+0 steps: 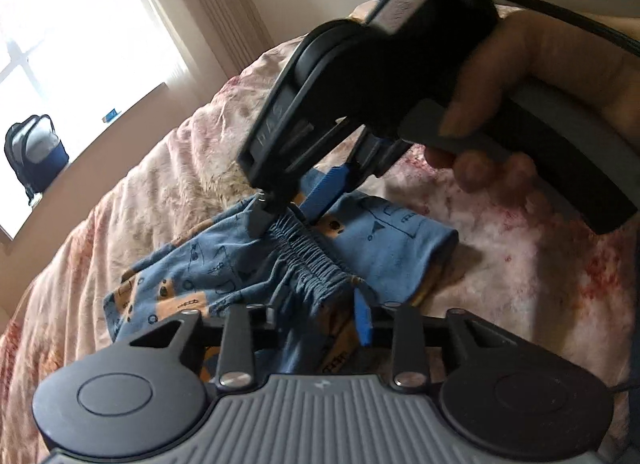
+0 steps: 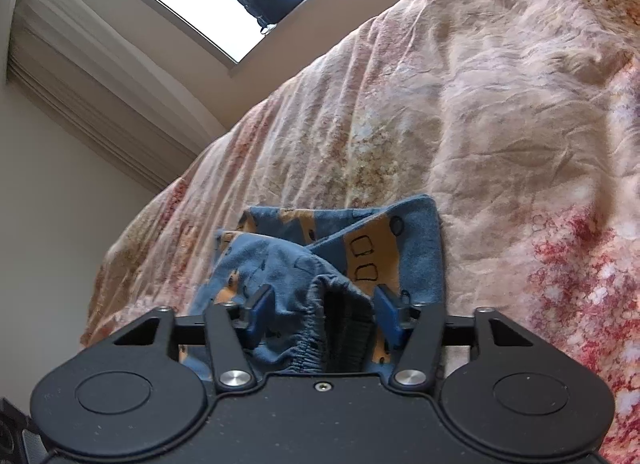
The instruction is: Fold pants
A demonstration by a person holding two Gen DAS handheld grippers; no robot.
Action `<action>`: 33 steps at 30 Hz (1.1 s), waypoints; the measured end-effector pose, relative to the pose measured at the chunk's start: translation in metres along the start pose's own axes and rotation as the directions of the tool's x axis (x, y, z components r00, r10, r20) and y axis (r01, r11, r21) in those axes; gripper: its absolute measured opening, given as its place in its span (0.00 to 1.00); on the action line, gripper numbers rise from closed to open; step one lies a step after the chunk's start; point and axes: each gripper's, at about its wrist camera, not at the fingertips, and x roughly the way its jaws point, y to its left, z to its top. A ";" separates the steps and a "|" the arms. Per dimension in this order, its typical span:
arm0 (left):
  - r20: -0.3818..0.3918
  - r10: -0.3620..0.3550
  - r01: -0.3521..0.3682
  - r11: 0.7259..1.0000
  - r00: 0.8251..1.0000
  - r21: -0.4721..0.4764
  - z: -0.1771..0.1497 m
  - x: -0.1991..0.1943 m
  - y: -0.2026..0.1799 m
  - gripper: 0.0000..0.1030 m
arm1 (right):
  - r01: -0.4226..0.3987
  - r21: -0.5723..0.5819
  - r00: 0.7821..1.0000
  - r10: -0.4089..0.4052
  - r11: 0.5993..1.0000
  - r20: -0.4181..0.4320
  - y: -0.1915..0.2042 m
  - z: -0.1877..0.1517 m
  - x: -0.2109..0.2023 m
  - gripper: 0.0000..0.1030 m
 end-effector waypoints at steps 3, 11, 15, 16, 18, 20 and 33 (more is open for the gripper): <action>0.002 -0.007 0.007 0.999 1.000 -0.034 0.000 -0.001 0.002 0.21 | 0.026 -0.004 0.999 -0.026 1.000 0.019 0.000 0.000 -0.002 0.31; 0.027 -0.037 0.039 0.995 0.999 -0.089 0.005 -0.013 0.015 0.15 | 0.018 -0.025 0.998 -0.016 1.000 0.060 0.005 0.000 -0.012 0.19; -0.010 -0.051 0.051 0.998 0.999 -0.034 0.003 -0.010 0.008 0.53 | 0.024 -0.012 0.998 -0.024 1.000 0.052 0.003 0.001 -0.011 0.19; -0.019 -0.046 0.046 0.999 0.999 -0.011 0.002 -0.009 0.006 0.54 | 0.029 -0.015 0.998 -0.028 0.999 0.049 0.002 0.001 -0.011 0.19; -0.027 -0.024 0.025 0.999 0.999 0.036 0.000 -0.007 0.000 0.45 | 0.033 -0.015 0.999 -0.032 0.999 0.043 0.002 0.001 -0.009 0.19; -0.046 -0.007 0.008 0.999 0.999 0.033 0.001 -0.004 0.000 0.35 | 0.033 -0.008 0.999 -0.032 0.999 0.038 0.000 0.001 -0.007 0.20; -0.090 -0.007 0.008 1.000 0.996 0.011 0.007 0.004 0.002 0.23 | 0.031 0.010 0.999 -0.032 0.999 0.034 -0.003 0.001 -0.006 0.20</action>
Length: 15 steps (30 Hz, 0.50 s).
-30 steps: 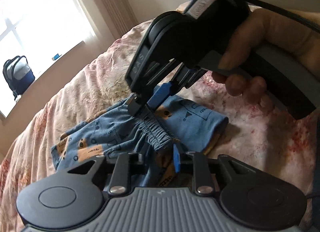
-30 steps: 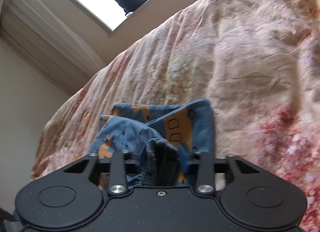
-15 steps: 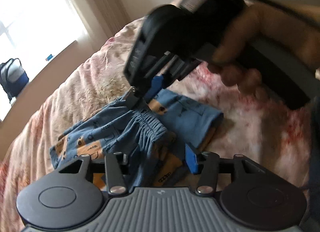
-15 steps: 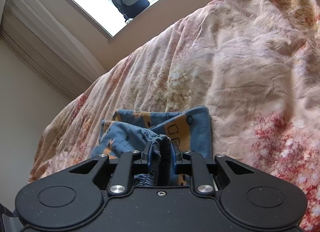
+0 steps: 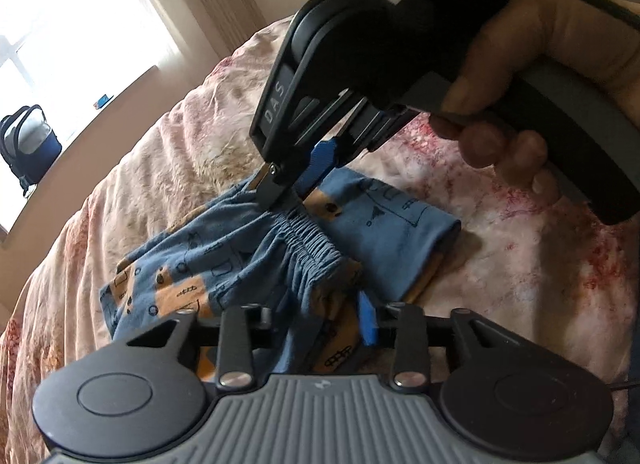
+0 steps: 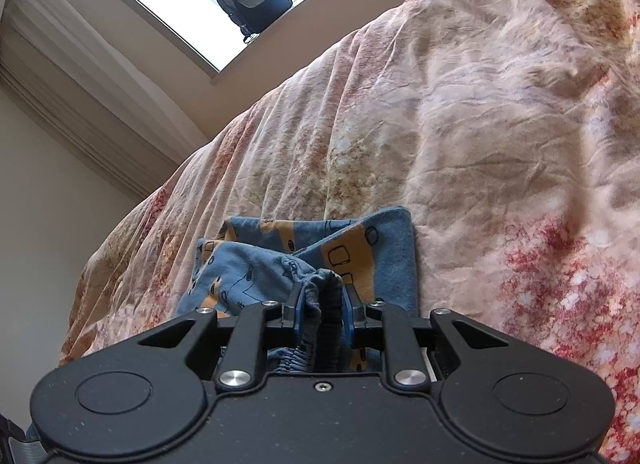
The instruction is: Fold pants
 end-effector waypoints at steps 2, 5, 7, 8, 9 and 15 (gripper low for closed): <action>-0.002 0.002 -0.002 1.000 1.000 0.007 0.001 0.000 0.000 0.14 | -0.002 0.000 1.000 0.002 1.000 0.000 0.000 -0.001 -0.001 0.20; 0.017 -0.013 0.014 0.999 1.000 -0.044 0.004 -0.009 0.010 0.08 | -0.014 0.030 1.000 0.013 0.999 0.013 -0.002 0.000 -0.005 0.18; 0.051 -0.033 0.037 0.996 0.998 -0.083 0.008 -0.020 0.016 0.08 | -0.017 0.022 0.999 0.016 1.000 0.036 0.001 0.001 -0.014 0.18; 0.070 -0.036 0.042 0.995 0.997 -0.088 0.010 -0.025 0.016 0.08 | -0.015 0.010 0.999 0.015 1.000 0.048 0.002 0.002 -0.020 0.18; 0.084 -0.042 0.049 0.995 0.996 -0.086 0.013 -0.027 0.014 0.07 | -0.016 -0.006 0.998 0.017 1.000 0.065 0.004 0.002 -0.028 0.18; 0.093 -0.122 0.131 0.986 0.988 -0.102 0.017 -0.006 -0.001 0.09 | 0.053 -0.017 0.995 -0.052 0.998 0.082 -0.008 0.004 -0.046 0.18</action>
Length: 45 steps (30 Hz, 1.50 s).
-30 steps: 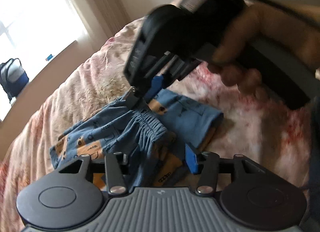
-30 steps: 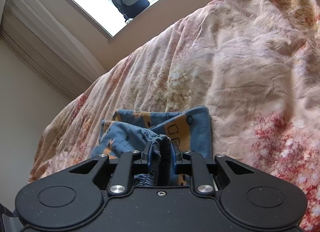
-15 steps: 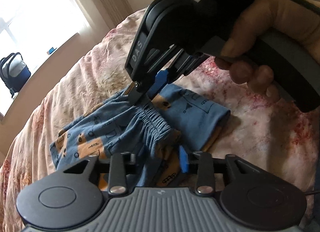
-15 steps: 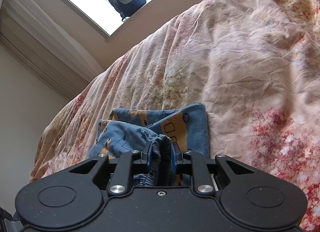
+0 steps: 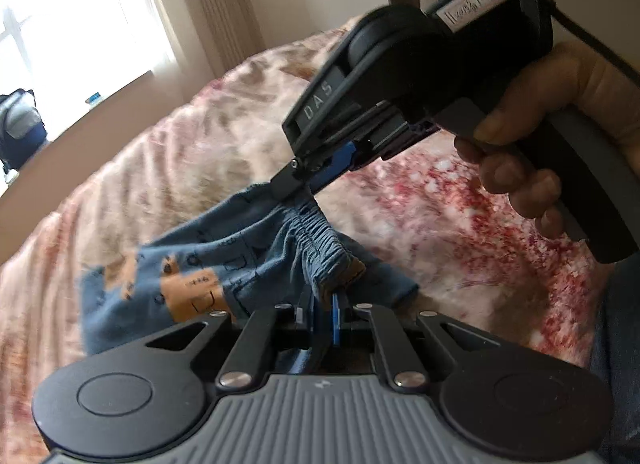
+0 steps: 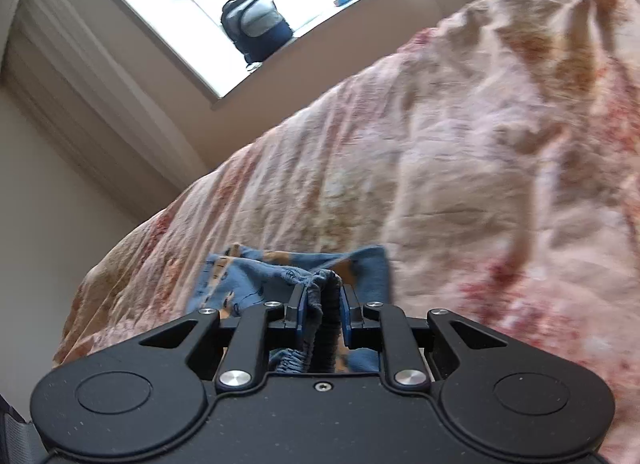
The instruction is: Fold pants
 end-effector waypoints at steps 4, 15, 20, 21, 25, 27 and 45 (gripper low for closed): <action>0.009 -0.046 0.046 0.998 0.999 -0.038 -0.012 0.010 0.005 0.26 | 0.078 -0.048 0.996 -0.080 0.996 -0.050 -0.003 -0.005 0.013 0.22; 0.072 0.100 -0.059 0.898 0.992 -0.437 -0.064 -0.058 0.108 1.00 | 0.270 -0.309 0.962 -0.244 0.912 0.122 0.045 -0.026 0.011 0.95; -0.083 0.118 -0.144 0.812 0.990 -0.565 -0.099 -0.032 0.137 0.99 | 0.293 -0.600 0.946 -0.316 0.744 0.070 0.085 -0.060 0.042 0.98; -0.149 0.111 -0.176 0.809 0.983 -0.560 -0.108 -0.025 0.139 1.00 | 0.317 -0.668 0.925 -0.375 0.673 0.062 0.089 -0.067 0.048 0.98; -0.145 0.076 -0.148 0.792 0.987 -0.593 -0.126 -0.038 0.150 1.00 | 0.316 -0.709 0.903 -0.429 0.630 0.022 0.072 -0.063 0.035 0.99; -0.166 0.070 -0.157 0.783 0.984 -0.602 -0.126 -0.046 0.154 1.00 | 0.278 -0.632 0.925 -0.380 0.723 -0.027 0.059 -0.052 0.017 0.99; -0.010 0.155 -0.132 0.804 0.988 -0.580 -0.069 0.034 0.191 1.00 | 0.343 -0.684 0.931 -0.328 0.644 0.159 0.059 -0.038 0.062 0.99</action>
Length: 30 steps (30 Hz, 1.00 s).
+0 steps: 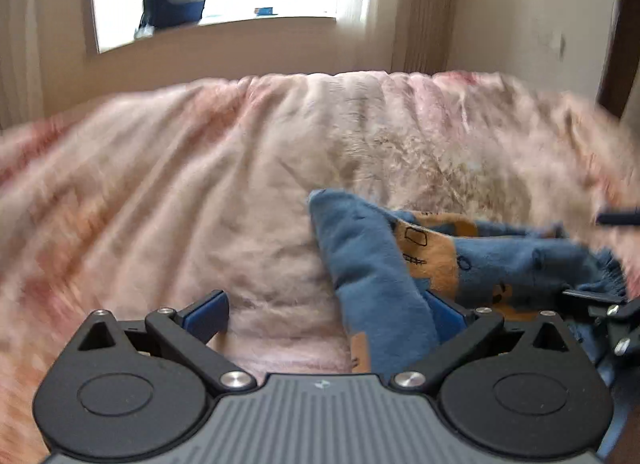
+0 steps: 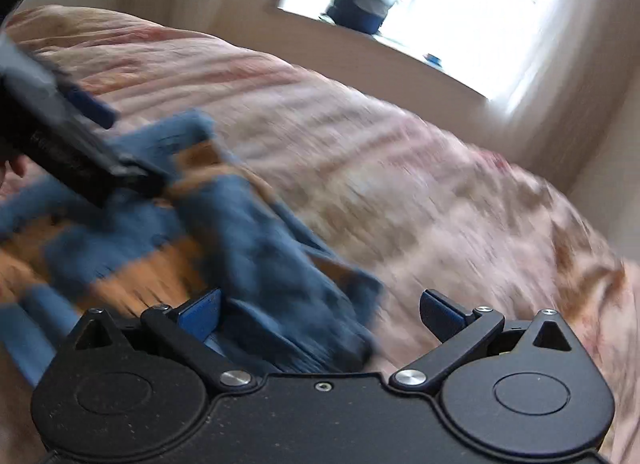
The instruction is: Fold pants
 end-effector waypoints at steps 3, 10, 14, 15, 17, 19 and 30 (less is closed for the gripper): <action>0.007 -0.028 0.029 0.998 1.000 -0.063 0.003 -0.007 0.006 1.00 | -0.046 0.188 0.999 0.046 0.981 0.003 -0.031 -0.003 -0.005 0.99; 0.038 0.028 -0.028 0.999 0.999 0.015 -0.002 -0.035 -0.003 1.00 | -0.046 0.218 0.996 0.028 0.975 0.085 -0.018 0.005 -0.013 0.99; -0.025 0.057 -0.057 0.998 0.998 -0.011 -0.003 -0.033 0.001 0.99 | 0.072 0.071 0.997 -0.073 0.995 0.008 -0.002 -0.002 -0.001 0.99; -0.035 0.043 -0.045 0.998 0.998 -0.050 -0.002 -0.038 0.004 1.00 | 0.080 0.060 0.996 -0.082 0.995 0.031 0.000 -0.001 -0.007 0.99; -0.048 0.025 -0.029 0.995 0.999 -0.096 -0.001 -0.049 0.008 1.00 | 0.092 0.018 0.992 -0.094 0.996 0.090 0.005 0.001 -0.023 0.99; -0.057 -0.008 0.003 0.996 0.998 -0.090 -0.005 -0.062 0.007 1.00 | 0.080 -0.020 0.987 -0.076 0.997 0.142 0.011 0.001 -0.040 0.99; -0.167 0.031 -0.020 0.998 0.985 0.067 -0.059 -0.080 -0.016 1.00 | -0.127 -0.122 0.986 0.112 0.984 -0.123 0.021 -0.021 -0.043 0.99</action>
